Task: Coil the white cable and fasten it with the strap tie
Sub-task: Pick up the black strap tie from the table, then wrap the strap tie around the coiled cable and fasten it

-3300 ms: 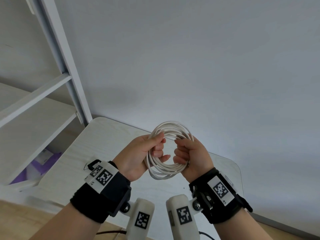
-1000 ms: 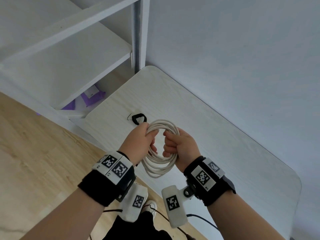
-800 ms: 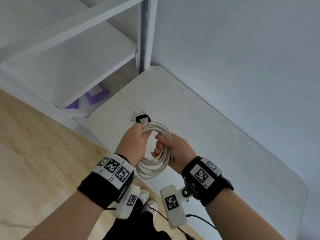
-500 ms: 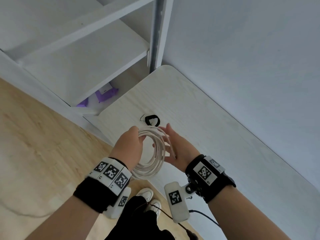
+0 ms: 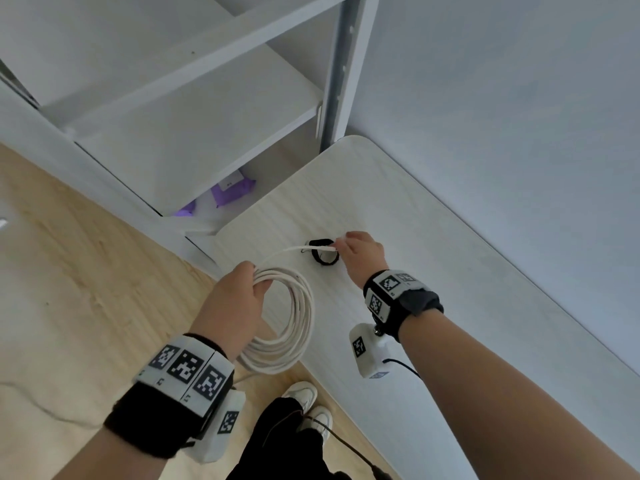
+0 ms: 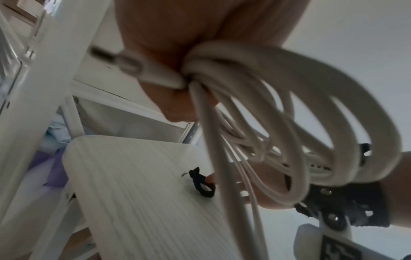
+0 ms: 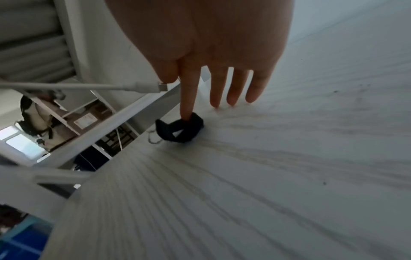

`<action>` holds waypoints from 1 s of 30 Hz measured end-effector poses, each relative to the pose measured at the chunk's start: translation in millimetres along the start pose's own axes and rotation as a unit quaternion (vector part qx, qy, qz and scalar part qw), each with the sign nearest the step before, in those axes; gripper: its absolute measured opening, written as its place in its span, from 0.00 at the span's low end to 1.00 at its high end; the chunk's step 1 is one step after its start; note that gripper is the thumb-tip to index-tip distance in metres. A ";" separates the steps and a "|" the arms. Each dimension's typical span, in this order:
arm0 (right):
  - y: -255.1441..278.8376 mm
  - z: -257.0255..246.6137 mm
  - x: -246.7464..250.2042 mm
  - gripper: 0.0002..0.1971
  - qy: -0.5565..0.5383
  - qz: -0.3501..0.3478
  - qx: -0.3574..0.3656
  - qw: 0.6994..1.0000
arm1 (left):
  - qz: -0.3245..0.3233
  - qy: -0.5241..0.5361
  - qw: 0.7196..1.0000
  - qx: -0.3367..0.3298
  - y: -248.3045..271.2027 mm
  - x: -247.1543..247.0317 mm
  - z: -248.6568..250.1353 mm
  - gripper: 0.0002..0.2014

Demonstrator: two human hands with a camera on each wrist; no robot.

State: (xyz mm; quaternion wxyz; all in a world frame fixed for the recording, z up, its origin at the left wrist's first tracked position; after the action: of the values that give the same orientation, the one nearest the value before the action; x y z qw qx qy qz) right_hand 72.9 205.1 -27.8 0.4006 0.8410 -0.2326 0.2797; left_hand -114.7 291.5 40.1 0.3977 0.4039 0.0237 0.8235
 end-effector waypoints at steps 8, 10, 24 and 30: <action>3.4 7.1 1.4 0.14 0.069 0.028 0.030 0.997 | -0.001 -0.001 1.000 -0.014 -0.8 4.5 3.9 0.16; 5.7 12.6 11.3 0.13 -0.008 0.062 0.019 0.998 | -0.016 -0.003 0.999 -0.040 -1.9 2.7 9.8 0.16; 94.2 54.5 152.2 0.20 -0.455 0.187 0.013 0.870 | -0.179 -0.041 0.927 -0.327 25.0 -8.4 115.5 0.12; 156.1 91.5 204.4 0.16 -0.522 0.234 0.035 0.820 | -0.212 -0.037 0.875 -0.434 56.6 -2.6 181.8 0.11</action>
State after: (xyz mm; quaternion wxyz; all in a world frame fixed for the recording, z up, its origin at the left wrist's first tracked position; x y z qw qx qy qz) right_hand 153.2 8.2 143.5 0.1121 0.7947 -0.5868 -0.1076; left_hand -25.4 199.7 181.1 0.6984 0.2061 -0.2661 0.6316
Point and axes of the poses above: each hand's wrist, its own y-axis away from the middle knuckle, its own x-axis out of the back of the hand, z = x × y, the point moved 3 cm from there along -y, towards the middle knuckle, and after that the axes turned 4 degrees about -x, right-handed, at the moved point
